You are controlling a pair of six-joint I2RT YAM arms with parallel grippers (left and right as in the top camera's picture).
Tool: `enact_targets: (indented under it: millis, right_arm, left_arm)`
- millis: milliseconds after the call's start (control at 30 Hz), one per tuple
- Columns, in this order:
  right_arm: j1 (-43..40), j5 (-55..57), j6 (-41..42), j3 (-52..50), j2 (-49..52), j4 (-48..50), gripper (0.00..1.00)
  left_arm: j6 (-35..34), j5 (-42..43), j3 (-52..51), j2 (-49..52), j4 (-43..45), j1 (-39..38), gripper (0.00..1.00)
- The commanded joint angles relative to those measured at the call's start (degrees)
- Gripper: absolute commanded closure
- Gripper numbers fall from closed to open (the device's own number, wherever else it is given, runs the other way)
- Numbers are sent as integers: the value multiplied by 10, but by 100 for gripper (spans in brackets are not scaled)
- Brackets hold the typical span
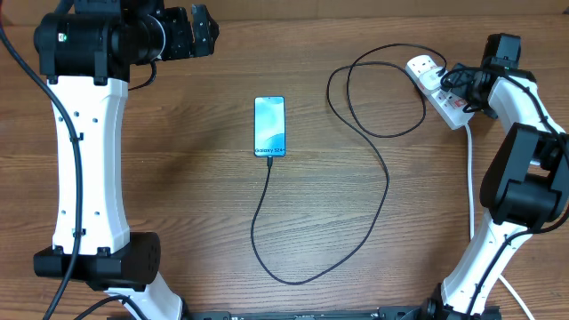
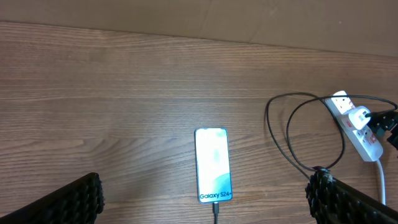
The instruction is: Plug charger to phone and switch on socket
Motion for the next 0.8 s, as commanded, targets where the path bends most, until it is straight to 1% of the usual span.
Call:
enact_targets:
  millis: [0, 233, 400, 467, 567, 667, 767]
  right_arm:
    - [10, -52, -16, -8, 31, -21, 0]
    - [10, -61, -16, -7, 30, -30, 0]
    - [9, -59, -15, 0, 10, -62, 0]
    - [7, -53, 0, 2, -20, -73, 0]
    - [2, -10, 47, 2, -80, -97, 0]
    - [0, 20, 71, 2, -158, -129, 0]
    - [1, 21, 92, 2, -245, -183, 0]
  left_arm:
    - [7, -7, 0, 1, 1, -4, 0]
    - [7, -7, 0, 1, 1, -4, 0]
    - [7, -7, 0, 1, 1, -4, 0]
    - [7, -7, 0, 1, 1, -4, 0]
    - [7, -7, 0, 1, 1, -4, 0]
    - [7, -7, 0, 1, 1, -4, 0]
    - [7, -7, 0, 1, 1, -4, 0]
